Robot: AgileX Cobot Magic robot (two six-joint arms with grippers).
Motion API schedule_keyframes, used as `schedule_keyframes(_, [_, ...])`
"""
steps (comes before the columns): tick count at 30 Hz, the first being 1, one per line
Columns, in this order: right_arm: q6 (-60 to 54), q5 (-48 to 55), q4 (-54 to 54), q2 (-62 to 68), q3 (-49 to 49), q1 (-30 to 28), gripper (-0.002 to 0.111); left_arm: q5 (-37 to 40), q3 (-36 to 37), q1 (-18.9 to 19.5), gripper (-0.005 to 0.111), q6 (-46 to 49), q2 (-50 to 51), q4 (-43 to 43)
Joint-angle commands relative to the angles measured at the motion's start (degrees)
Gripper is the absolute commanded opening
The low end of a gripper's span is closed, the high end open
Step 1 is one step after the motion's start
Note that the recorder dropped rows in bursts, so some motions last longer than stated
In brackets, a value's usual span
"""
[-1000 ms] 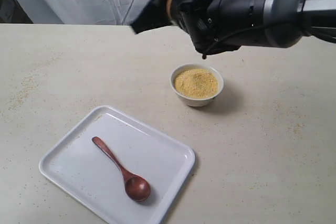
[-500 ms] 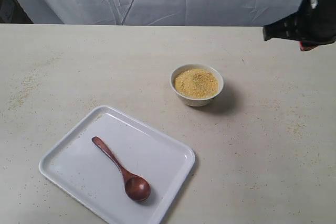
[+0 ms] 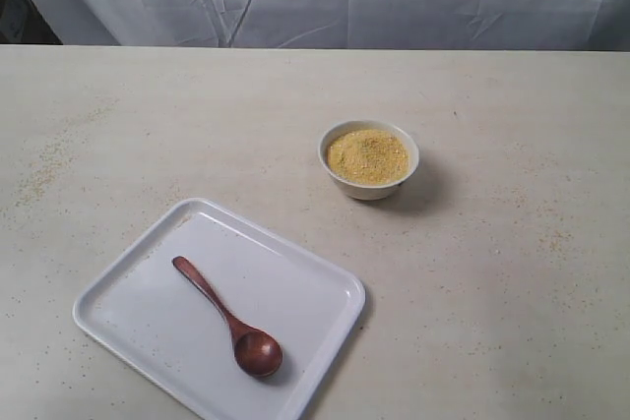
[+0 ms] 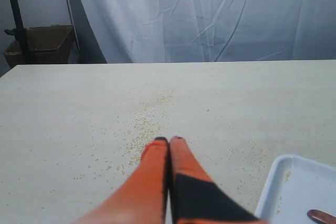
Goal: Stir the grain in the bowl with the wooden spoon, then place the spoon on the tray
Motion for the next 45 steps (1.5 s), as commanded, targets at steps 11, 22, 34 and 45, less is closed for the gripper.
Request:
schedule_keyframes(11, [-0.08, 7.13, 5.83, -27.09, 10.51, -0.30, -0.001, -0.27, 0.21, 0.04, 0.000, -0.19, -0.28, -0.16])
schedule_keyframes(22, [-0.08, 7.25, 6.87, -27.09, 10.62, -14.06, -0.001, -0.27, 0.21, 0.04, 0.000, -0.19, -0.28, -0.16])
schedule_keyframes(34, [-20.98, 5.01, 10.95, -27.09, 10.74, -14.51, -0.001, -0.27, 0.21, 0.04, 0.000, -0.19, -0.28, -0.16])
schedule_keyframes(45, [-20.98, -0.77, 13.30, -27.09, 20.83, -14.51, -0.001, -0.27, 0.21, 0.04, 0.000, -0.19, -0.28, -0.16])
